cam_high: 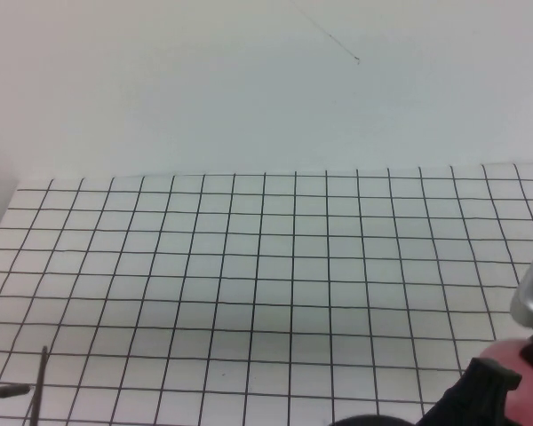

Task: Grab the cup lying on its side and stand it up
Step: Stand the fallen cup upright

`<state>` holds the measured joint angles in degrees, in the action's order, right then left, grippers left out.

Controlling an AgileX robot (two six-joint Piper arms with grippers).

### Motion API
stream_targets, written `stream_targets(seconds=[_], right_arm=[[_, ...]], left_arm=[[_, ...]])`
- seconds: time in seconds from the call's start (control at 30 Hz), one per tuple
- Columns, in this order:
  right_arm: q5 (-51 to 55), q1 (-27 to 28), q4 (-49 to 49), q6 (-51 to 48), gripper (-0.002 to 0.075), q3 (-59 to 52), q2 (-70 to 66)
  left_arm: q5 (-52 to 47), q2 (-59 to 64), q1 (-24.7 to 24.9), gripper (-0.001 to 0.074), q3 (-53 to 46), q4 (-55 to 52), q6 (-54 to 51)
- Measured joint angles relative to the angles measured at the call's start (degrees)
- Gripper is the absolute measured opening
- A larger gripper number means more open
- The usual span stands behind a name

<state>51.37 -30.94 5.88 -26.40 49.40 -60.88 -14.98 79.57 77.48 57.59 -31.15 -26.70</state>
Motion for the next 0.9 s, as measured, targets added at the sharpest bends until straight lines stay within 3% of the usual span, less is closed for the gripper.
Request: stream_targets(seconds=[0.1, 0.17, 0.37, 0.6, 0.77, 0.9], right_arm=[[-2.08, 0.00, -5.49, 4.24, 0.0022, 0.00, 0.00], [-3.50, 0.23, -8.99, 6.32, 0.0022, 0.00, 0.00], [-10.68, 4.98, -15.39, 17.17, 0.0022, 0.00, -3.29], [-18.79, 9.68, -12.75, 17.80, 0.0022, 1.24, -15.32], [-21.20, 9.77, -10.25, 17.88, 0.0022, 7.33, -26.00], [-21.92, 9.77, -5.88, 17.88, 0.0022, 13.97, -33.59]], left_arm=[[-0.33, 0.00, 0.00, 0.0405, 0.00, -2.67, 6.24], [-0.79, 0.00, 0.00, 0.0351, 0.00, -7.20, 11.83], [-9.73, -0.72, 0.00, -0.0001, 0.10, -20.64, 32.24], [-23.84, -6.02, 0.00, 0.0001, 0.10, -28.55, 58.26], [-33.93, -11.54, 0.00, 0.0001, -0.54, -28.57, 71.29], [-36.35, -17.06, 0.00, 0.0001, -3.03, -28.46, 77.94]])
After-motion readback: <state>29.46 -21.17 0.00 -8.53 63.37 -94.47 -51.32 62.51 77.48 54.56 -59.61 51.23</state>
